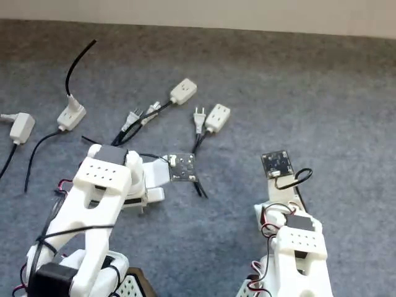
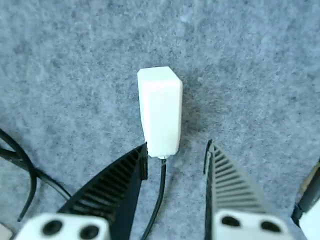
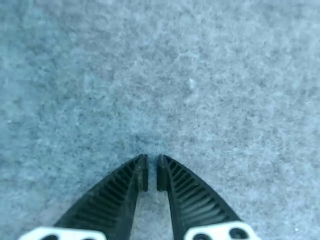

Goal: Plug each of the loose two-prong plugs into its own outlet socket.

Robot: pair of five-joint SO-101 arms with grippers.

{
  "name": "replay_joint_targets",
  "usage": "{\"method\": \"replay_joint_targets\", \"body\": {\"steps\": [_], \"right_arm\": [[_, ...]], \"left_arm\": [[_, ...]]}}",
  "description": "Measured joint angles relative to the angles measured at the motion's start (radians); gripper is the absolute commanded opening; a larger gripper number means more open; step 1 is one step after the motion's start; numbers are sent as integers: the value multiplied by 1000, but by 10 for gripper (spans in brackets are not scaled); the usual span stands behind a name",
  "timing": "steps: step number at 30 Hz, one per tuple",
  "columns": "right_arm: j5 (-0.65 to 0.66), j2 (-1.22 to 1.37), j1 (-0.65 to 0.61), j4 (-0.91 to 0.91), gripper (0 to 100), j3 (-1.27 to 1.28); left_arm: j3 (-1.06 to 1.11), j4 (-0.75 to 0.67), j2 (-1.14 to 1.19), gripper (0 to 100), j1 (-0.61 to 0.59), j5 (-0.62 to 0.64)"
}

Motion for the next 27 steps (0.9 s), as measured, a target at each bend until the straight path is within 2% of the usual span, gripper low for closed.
{"method": "replay_joint_targets", "body": {"steps": [6,11,16,21,27], "right_arm": [[0,0,0,0,50,0],[0,0,0,0,50,0],[0,0,0,0,50,0],[0,0,0,0,50,0],[0,0,0,0,50,0]], "left_arm": [[-110,-58,54,200,-26,87],[-207,-196,232,200,-26,187],[-241,-221,414,200,-26,203],[-236,-120,402,200,-15,155],[-184,-25,221,200,-18,146]]}}
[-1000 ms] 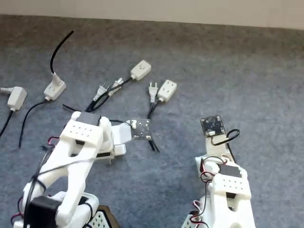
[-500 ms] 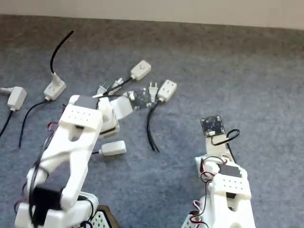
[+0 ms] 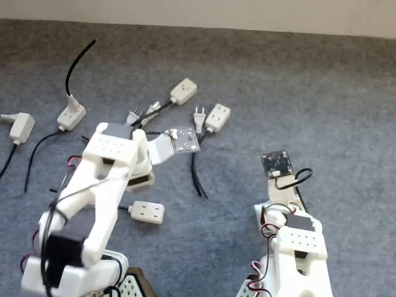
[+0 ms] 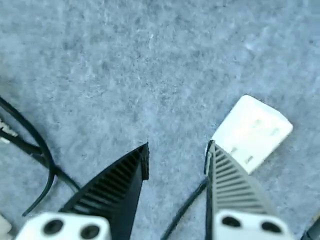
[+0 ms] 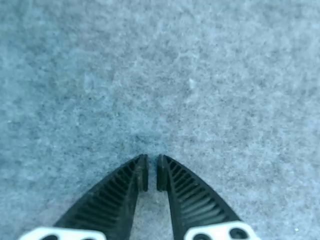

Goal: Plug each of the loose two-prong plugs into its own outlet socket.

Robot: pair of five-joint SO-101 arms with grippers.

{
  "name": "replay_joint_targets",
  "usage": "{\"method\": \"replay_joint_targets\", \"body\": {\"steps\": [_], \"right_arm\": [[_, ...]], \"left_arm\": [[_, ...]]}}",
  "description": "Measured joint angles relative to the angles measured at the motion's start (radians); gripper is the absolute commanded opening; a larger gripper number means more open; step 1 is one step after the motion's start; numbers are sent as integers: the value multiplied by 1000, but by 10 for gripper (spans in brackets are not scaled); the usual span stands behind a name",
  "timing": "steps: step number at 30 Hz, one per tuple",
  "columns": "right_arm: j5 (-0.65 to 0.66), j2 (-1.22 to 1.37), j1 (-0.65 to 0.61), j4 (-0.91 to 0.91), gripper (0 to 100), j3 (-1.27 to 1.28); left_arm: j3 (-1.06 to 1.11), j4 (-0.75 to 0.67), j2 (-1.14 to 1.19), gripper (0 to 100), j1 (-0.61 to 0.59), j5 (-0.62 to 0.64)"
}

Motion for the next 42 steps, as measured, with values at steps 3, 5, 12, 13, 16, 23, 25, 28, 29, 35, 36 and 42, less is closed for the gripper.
{"method": "replay_joint_targets", "body": {"steps": [3,5,12,13,16,23,25,28,29,35,36,42], "right_arm": [[0,0,0,0,50,0],[0,0,0,0,50,0],[0,0,0,0,50,0],[0,0,0,0,50,0],[0,0,0,0,50,0],[0,0,0,0,50,0],[0,2,0,0,50,0],[0,5,0,0,50,0],[0,5,0,0,50,-2],[0,8,0,0,50,-3],[0,8,0,0,50,-3],[0,8,0,0,50,-3]], "left_arm": [[26,5,-74,200,2,-2],[26,5,-100,200,3,-2],[-84,-103,-84,200,3,226],[-127,-110,-58,200,3,264],[-279,-98,60,200,-17,345],[-582,-61,364,200,-180,407],[-637,-61,442,200,-206,410],[-720,-63,551,200,-229,410],[-753,-75,583,200,-235,410],[-997,-101,799,200,-272,420],[-1042,-101,838,200,-282,436],[-1280,-92,1048,200,-316,459]]}}
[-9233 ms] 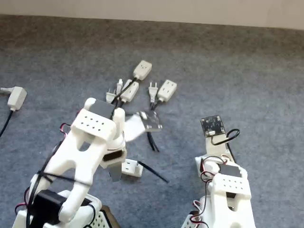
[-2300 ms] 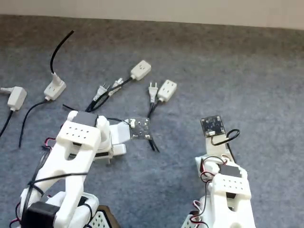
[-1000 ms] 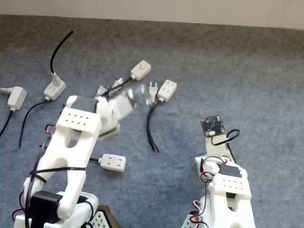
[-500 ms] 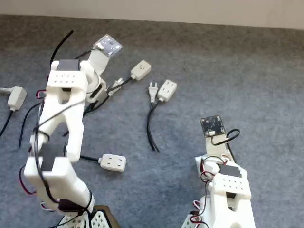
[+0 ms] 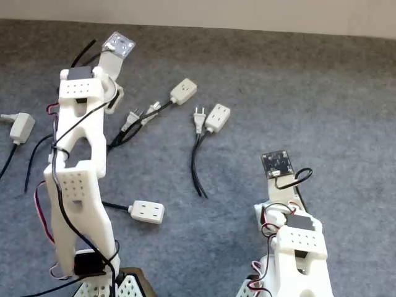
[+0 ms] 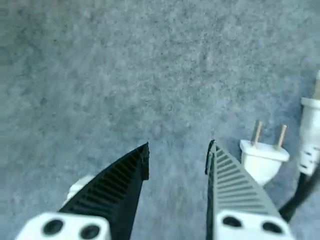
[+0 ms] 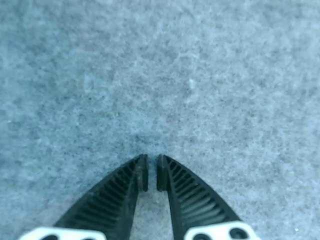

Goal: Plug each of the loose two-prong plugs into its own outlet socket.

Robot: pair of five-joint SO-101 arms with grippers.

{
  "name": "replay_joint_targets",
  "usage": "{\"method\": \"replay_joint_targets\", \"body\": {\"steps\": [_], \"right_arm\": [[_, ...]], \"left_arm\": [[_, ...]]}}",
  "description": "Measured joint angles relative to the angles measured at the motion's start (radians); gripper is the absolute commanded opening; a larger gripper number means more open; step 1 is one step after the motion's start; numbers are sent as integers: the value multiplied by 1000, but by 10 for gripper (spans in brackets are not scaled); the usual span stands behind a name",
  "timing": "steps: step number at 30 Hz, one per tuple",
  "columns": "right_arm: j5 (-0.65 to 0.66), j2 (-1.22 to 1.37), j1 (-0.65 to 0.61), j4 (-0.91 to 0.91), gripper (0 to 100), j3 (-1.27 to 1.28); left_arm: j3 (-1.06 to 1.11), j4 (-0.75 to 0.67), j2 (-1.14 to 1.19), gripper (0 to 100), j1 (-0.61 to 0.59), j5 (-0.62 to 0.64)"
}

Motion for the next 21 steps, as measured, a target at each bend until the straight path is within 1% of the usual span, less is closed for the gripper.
{"method": "replay_joint_targets", "body": {"steps": [5,7,10,14,17,21], "right_arm": [[0,0,0,0,50,0],[0,0,0,0,50,0],[0,0,0,0,50,0],[0,0,0,0,50,0],[0,0,0,0,50,0],[0,0,0,0,50,0]], "left_arm": [[-172,103,130,210,2,2],[-247,181,157,261,5,-31],[-359,308,178,332,15,-41],[-489,431,189,312,21,-48],[-526,465,218,309,21,-48],[-535,473,290,309,21,-48]]}}
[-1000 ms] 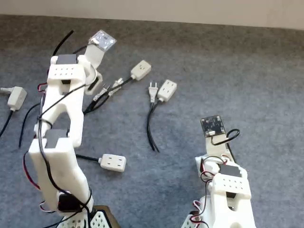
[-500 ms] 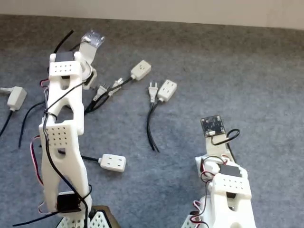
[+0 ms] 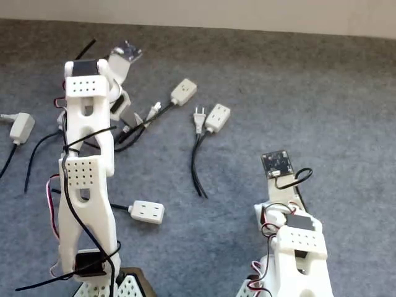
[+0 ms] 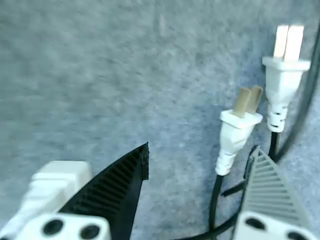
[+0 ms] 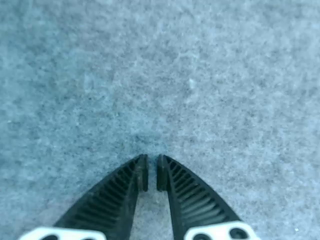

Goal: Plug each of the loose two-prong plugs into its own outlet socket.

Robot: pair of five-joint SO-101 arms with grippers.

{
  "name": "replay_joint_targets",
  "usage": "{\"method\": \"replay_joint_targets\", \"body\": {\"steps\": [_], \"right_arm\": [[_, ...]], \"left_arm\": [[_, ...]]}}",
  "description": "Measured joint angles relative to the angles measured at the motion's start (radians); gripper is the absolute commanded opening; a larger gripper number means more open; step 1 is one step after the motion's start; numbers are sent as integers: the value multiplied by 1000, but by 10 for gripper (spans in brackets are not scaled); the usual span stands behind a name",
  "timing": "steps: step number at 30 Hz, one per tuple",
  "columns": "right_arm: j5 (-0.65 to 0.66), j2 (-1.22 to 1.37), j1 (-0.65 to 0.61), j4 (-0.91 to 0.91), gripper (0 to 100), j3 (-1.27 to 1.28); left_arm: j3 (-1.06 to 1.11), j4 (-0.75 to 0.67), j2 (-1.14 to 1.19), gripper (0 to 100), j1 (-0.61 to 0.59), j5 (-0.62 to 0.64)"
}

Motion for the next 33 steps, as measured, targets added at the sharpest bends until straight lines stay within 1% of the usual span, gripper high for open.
{"method": "replay_joint_targets", "body": {"steps": [4,6,7,11,13,16,22,25,28,33], "right_arm": [[0,0,0,0,50,0],[0,0,0,0,50,0],[0,0,0,0,50,0],[0,0,0,0,50,0],[0,0,0,0,50,0],[0,0,0,0,50,0],[0,0,0,0,50,0],[0,0,0,0,50,0],[0,0,0,0,50,0],[0,0,0,0,50,0]], "left_arm": [[-3,-3,66,309,0,0],[-17,-5,84,283,5,0],[-21,-5,92,242,5,0],[-25,-15,94,7,23,-3],[-25,-15,94,17,37,-21],[-23,-9,91,5,60,-52],[-23,46,69,4,80,-101],[-23,72,46,4,80,-103],[-23,89,-20,4,71,-91],[-23,107,-204,4,69,-87]]}}
